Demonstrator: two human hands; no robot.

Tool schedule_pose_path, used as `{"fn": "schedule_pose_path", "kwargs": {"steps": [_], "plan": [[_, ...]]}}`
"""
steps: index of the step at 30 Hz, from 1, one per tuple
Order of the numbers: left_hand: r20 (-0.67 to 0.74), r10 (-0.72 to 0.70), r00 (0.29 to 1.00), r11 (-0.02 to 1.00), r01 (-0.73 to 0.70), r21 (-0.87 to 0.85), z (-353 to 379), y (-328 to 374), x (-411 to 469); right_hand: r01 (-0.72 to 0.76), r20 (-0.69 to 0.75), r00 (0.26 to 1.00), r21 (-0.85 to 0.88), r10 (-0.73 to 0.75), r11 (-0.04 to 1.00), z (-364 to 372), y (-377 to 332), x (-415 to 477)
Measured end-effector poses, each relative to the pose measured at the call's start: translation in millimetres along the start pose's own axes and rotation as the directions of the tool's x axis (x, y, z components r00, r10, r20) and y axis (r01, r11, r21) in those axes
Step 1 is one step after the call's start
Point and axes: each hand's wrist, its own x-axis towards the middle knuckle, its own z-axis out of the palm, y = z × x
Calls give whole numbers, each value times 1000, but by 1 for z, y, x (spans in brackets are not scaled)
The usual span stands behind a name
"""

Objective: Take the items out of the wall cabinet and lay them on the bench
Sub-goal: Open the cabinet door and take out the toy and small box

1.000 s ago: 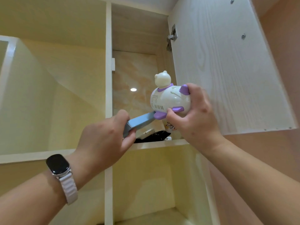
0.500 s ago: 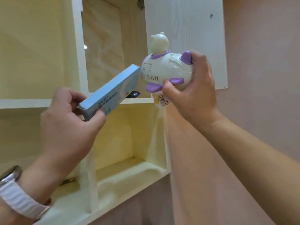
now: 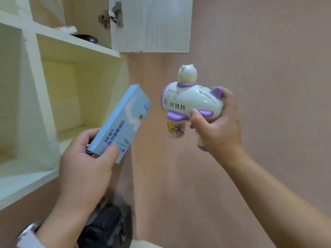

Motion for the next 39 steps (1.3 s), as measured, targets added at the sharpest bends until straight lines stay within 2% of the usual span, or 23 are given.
{"fn": "schedule_pose_path", "kwargs": {"steps": [3, 6, 10, 15, 21, 31, 36, 39], "plan": [[105, -138, 985, 979, 151, -133, 20, -25, -31, -105, -16, 994, -63, 104, 993, -35, 12, -31], [218, -249, 944, 917, 302, -260, 48, -38, -66, -222, -48, 975, -63, 219, 973, -75, 21, -60], [367, -326, 871, 827, 451, -336, 90, -37, -120, -346, -119, 935, -100, 334, 933, -131, 33, -94], [579, -353, 734, 759, 587, -281, 152, -17, -196, -473, -207, 873, -138, 442, 870, -220, 38, -133], [733, -382, 562, 692, 700, -177, 230, 49, -302, -530, -361, 815, -145, 454, 836, -357, 34, -181], [911, -258, 322, 705, 707, -50, 328, 171, -467, -585, -617, 697, -196, 365, 787, -571, -11, -273], [974, -141, 177, 712, 702, -24, 365, 240, -536, -636, -757, 589, -217, 284, 740, -649, -56, -313], [995, -64, 82, 703, 711, -14, 384, 275, -576, -653, -842, 490, -184, 224, 735, -689, -75, -342]]}}
